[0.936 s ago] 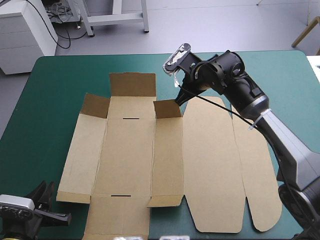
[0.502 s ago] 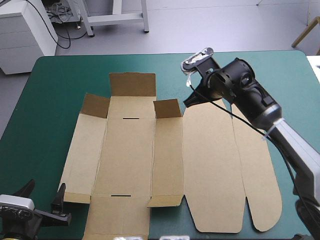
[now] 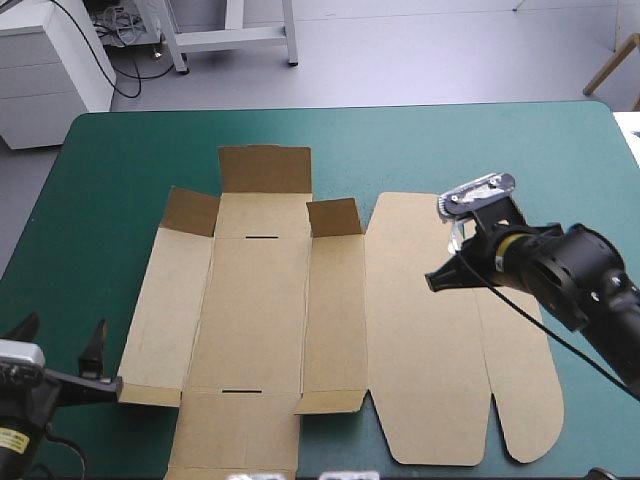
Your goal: Fold the box
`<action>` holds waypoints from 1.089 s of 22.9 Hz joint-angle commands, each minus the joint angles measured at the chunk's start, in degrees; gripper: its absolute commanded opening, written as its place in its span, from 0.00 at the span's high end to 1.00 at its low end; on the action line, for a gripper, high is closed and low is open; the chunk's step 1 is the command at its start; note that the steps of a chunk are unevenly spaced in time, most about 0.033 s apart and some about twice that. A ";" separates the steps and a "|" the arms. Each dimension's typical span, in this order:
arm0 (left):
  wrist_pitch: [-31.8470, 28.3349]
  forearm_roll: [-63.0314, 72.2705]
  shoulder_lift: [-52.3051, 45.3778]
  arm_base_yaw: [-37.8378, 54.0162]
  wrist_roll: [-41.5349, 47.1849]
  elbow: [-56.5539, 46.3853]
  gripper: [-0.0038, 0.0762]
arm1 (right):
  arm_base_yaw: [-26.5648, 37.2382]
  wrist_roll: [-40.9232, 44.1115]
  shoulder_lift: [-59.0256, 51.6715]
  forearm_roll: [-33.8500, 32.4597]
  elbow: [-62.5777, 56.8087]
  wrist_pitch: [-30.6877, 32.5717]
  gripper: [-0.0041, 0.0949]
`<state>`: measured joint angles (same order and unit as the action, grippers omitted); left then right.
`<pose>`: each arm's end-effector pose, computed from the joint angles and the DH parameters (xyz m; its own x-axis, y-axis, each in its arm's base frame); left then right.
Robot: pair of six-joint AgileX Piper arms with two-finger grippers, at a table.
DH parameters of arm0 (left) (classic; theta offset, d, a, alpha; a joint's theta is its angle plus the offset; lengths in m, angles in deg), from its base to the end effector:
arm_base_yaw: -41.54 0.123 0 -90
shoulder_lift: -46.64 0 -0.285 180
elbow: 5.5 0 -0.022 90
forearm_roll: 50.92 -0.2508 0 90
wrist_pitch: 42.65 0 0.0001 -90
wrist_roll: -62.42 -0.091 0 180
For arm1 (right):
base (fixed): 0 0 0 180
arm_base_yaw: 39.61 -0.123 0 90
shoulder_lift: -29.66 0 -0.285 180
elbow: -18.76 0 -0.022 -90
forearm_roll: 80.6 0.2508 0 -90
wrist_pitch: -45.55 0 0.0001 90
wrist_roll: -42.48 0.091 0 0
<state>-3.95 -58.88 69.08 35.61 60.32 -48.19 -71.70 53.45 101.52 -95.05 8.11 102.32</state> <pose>0.0436 0.0034 0.3359 -0.2280 0.1687 -0.9589 0.0528 0.9856 0.1609 0.1931 0.0987 0.3817 -0.6536 -0.3508 -0.6706 -0.3693 0.9213 -0.1220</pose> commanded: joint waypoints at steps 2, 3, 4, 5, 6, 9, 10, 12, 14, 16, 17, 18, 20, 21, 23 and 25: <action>-6.17 -3.46 11.13 -0.31 0.57 10.80 0.28 | 0.37 1.76 -8.27 -0.29 -5.55 -3.62 0.96; -6.55 -4.20 14.35 -0.31 0.57 13.71 0.28 | 0.37 1.76 -10.81 -0.01 -7.87 -3.76 0.96; -6.96 -4.61 16.53 -0.31 0.57 15.49 0.28 | 0.37 1.85 -12.83 0.69 -10.33 -3.76 0.96; -6.40 -4.84 19.99 -0.31 0.57 18.02 0.28 | 0.37 1.85 -15.53 1.33 -12.86 -3.76 0.96; -5.32 -4.84 21.70 -0.31 0.57 19.02 0.28 | 0.37 1.85 -16.52 1.60 -13.84 -3.76 0.96; 8.04 -3.94 31.51 -0.31 0.40 27.28 0.28 | 0.37 2.36 -21.73 2.11 -18.27 -3.36 0.96; 11.03 -3.35 33.39 -0.31 -0.25 28.93 0.28 | 0.37 2.83 -22.67 2.11 -18.91 -2.97 0.96; 19.35 -1.76 41.17 -0.31 -4.13 35.18 0.28 | 0.37 3.61 -25.92 2.47 -21.04 -2.54 0.96; 22.01 -1.23 45.90 -0.31 -3.98 37.57 0.28 | 0.37 4.18 -29.08 3.21 -22.78 -2.67 0.96; 23.64 0.36 48.28 0.15 -3.98 37.67 0.28 | 0.37 4.17 -30.99 3.63 -23.77 -2.67 0.96; 24.93 2.92 49.81 1.29 -5.29 37.54 0.28 | 0.37 4.17 -32.03 3.60 -24.36 -2.57 0.96; 25.52 6.84 51.19 3.34 -7.36 37.06 0.28 | 0.37 4.17 -33.47 3.85 -25.27 -2.38 0.96; 25.72 15.17 53.52 9.91 -11.33 36.25 0.28 | 0.37 4.17 -35.74 4.09 -26.61 -2.09 0.96; 26.23 19.92 54.55 13.50 -13.93 35.77 0.28 | 0.37 4.17 -36.59 4.52 -27.36 -1.95 0.96; 29.24 28.68 56.88 21.42 -19.57 34.99 0.28 | 0.37 4.17 -38.01 5.06 -27.92 -1.52 0.96; 33.40 36.73 59.68 28.58 -24.56 33.90 0.28 | 0.37 4.17 -39.17 5.36 -28.14 -1.05 0.96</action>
<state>26.26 -33.73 126.84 56.06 42.04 -14.65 -71.66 57.76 63.37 -89.52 -21.14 103.53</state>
